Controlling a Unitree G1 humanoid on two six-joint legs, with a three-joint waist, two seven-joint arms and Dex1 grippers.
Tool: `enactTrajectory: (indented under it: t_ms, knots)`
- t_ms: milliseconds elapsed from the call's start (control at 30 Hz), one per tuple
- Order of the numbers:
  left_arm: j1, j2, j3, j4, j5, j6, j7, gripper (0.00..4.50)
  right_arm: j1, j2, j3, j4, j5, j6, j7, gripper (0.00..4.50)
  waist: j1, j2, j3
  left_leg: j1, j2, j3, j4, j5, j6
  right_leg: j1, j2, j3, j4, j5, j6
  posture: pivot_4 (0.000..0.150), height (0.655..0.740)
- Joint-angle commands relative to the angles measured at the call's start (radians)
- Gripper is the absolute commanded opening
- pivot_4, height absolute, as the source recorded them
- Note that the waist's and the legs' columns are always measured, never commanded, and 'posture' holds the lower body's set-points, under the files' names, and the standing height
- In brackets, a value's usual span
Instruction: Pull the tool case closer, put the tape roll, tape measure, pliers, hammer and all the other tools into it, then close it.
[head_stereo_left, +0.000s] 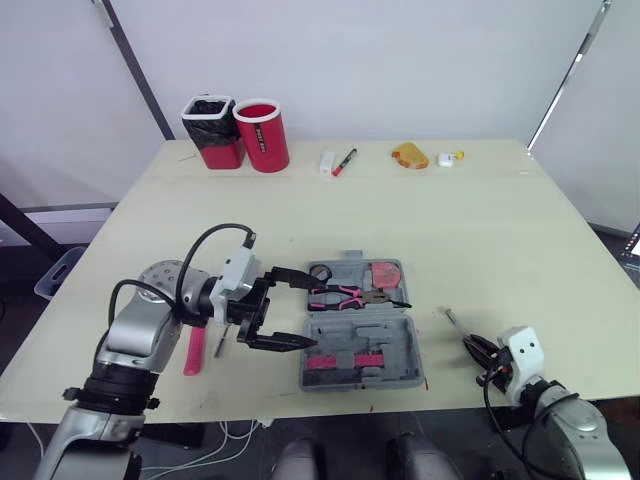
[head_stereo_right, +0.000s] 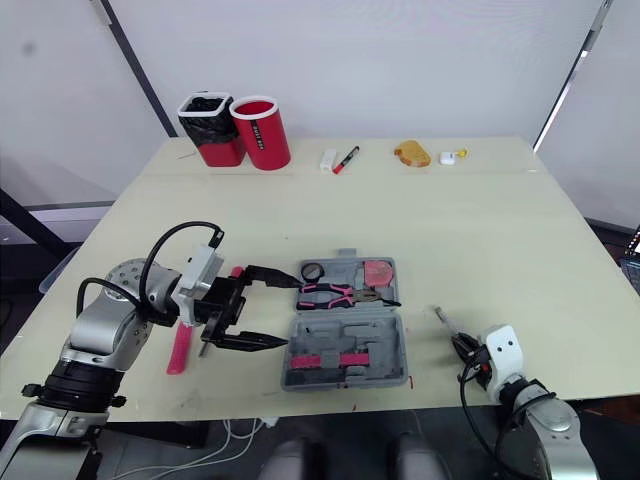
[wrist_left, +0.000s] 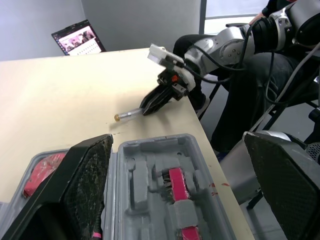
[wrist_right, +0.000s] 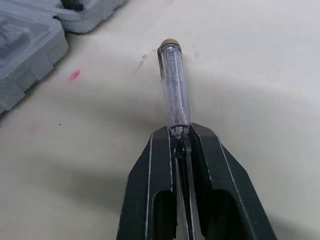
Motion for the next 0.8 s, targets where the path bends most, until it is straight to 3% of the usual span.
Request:
enactTrajectory:
  t_ms: [33,200,467,600,800]
  knots:
    - [0.011,0.021,0.029,-0.022,-0.015,-0.001,-0.021,4.5,-0.005,-0.066,0.005,-0.152,0.037,0.053,0.048,0.03,0.0,0.0,0.0,0.0,0.0,0.0,0.0,0.0,0.0,0.0,0.0,0.0,0.0,0.0,0.0,0.15,0.74]
    - [0.032,0.042,0.046,-0.003,-0.018,-0.006,-0.03,4.5,-0.126,-0.161,0.09,-0.317,0.078,0.293,0.092,0.03,-0.004,0.0,0.0,0.0,0.0,-0.001,0.0,0.0,0.0,0.0,0.001,0.0,0.001,0.0,0.0,0.15,0.74]
    - [0.075,0.083,0.102,0.074,-0.008,-0.038,-0.035,4.5,-0.367,-0.224,0.306,-0.418,0.039,0.57,0.101,0.03,0.006,0.0,0.0,-0.001,0.0,-0.001,0.0,0.0,0.0,0.0,0.0,-0.001,0.0,0.0,0.0,0.15,0.74]
    - [0.08,0.1,0.131,0.156,0.021,-0.102,-0.036,4.5,-0.567,-0.186,0.481,-0.367,-0.014,0.709,0.104,0.03,-0.002,0.0,0.0,-0.001,0.0,0.001,0.0,0.0,0.0,-0.002,0.0,0.0,0.0,-0.001,-0.002,0.15,0.74]
    - [0.107,0.132,0.157,0.187,0.025,-0.125,-0.051,4.5,-0.741,-0.098,0.627,-0.242,-0.072,0.74,0.112,0.03,0.005,-0.001,0.0,-0.002,0.001,0.0,0.0,0.0,0.0,-0.002,0.0,-0.002,0.0,-0.001,-0.003,0.15,0.74]
